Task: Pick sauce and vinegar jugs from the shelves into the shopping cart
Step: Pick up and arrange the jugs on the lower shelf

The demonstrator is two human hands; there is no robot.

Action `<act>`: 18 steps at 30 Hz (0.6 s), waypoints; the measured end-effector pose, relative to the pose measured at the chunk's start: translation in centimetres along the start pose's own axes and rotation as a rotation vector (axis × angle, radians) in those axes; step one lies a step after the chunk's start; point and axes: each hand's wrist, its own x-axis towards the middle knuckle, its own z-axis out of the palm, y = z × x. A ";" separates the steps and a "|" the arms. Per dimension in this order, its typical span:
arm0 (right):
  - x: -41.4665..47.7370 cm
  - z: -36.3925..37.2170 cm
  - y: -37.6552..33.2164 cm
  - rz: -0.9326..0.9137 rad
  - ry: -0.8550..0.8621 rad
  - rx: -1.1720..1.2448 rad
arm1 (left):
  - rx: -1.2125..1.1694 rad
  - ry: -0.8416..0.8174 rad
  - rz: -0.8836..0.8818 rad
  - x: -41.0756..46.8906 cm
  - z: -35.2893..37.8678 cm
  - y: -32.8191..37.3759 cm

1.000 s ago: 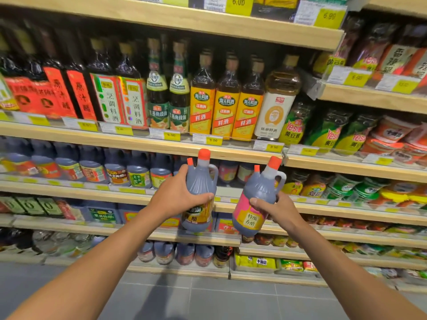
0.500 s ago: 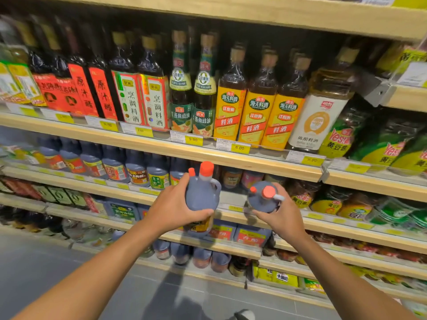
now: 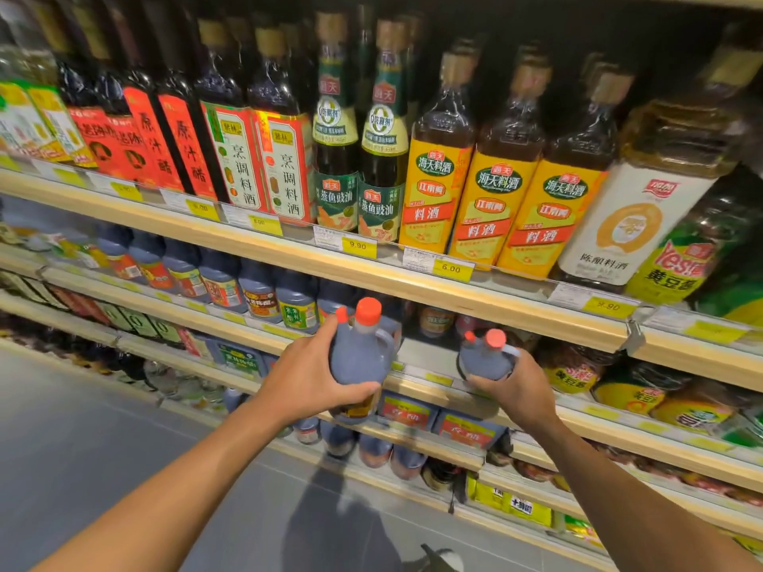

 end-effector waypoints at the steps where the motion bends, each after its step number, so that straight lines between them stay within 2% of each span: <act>1: 0.4 -0.1 0.0 0.024 0.007 0.034 | 0.001 0.000 -0.008 -0.1 0.0 -0.1; 6: 2.5 -1.1 -0.5 0.176 -0.039 0.055 | -0.060 0.001 -0.070 -0.2 0.5 -0.5; 10: 2.9 -2.3 -1.3 0.316 -0.171 0.103 | -0.087 0.010 -0.102 0.0 0.9 -0.9; 14: 2.7 -3.0 -0.6 0.244 -0.221 0.119 | -0.156 0.008 -0.116 0.0 1.6 -0.8; 18: 1.5 -2.4 0.4 0.178 -0.122 0.270 | -0.213 -0.005 -0.098 0.4 2.1 -0.3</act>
